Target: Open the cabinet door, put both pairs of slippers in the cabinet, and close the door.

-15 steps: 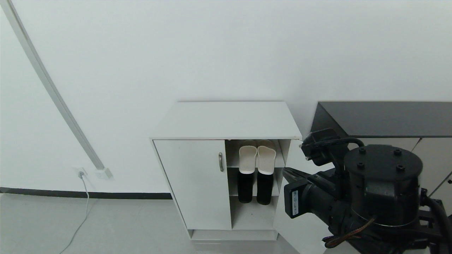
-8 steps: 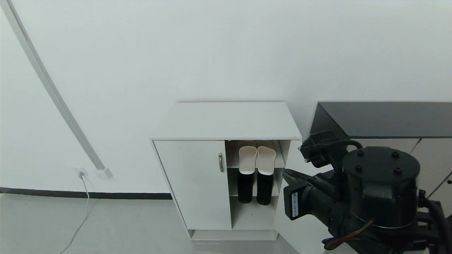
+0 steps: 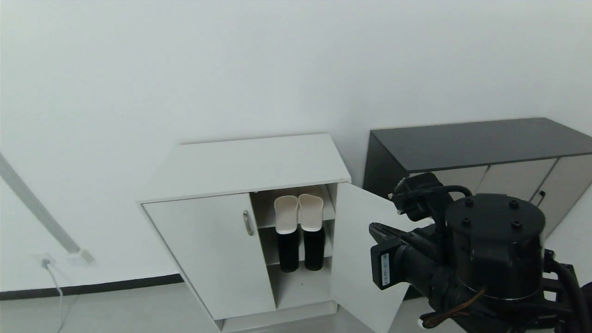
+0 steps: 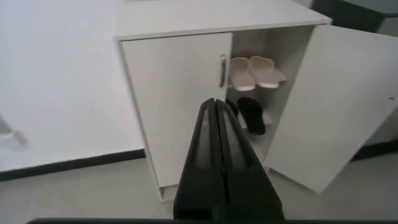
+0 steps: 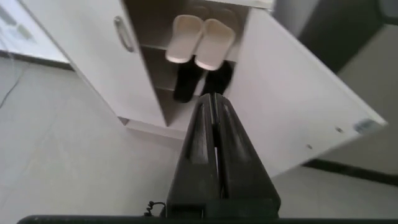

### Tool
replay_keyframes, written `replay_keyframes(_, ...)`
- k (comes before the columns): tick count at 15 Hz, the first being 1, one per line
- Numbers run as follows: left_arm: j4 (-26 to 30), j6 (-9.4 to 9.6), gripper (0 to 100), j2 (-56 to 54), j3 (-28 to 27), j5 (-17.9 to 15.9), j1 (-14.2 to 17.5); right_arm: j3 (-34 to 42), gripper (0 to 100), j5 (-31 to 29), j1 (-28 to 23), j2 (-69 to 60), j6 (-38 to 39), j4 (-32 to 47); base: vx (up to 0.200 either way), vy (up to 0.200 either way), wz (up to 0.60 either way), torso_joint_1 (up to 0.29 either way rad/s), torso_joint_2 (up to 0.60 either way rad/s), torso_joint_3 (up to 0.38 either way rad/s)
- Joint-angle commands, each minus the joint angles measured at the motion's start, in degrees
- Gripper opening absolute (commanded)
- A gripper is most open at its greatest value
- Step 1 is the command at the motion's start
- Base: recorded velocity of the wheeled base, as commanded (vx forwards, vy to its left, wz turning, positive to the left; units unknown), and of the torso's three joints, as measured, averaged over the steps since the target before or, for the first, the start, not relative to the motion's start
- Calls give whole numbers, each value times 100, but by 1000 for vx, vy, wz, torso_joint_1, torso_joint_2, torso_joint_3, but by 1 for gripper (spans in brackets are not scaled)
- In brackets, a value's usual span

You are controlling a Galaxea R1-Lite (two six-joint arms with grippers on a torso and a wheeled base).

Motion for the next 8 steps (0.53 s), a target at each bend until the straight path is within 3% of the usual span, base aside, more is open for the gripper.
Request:
replay_keyframes(1, -7, 2, 0, 7, 0, 8, 1, -2, 0, 1, -78, 7, -14, 4, 0, 0, 0, 0, 0, 0)
replay_keyframes(8, 2, 11, 0, 7, 0, -1, 1, -28, 0, 212, -474, 112, -76, -84, 0, 0, 0, 0, 0, 0)
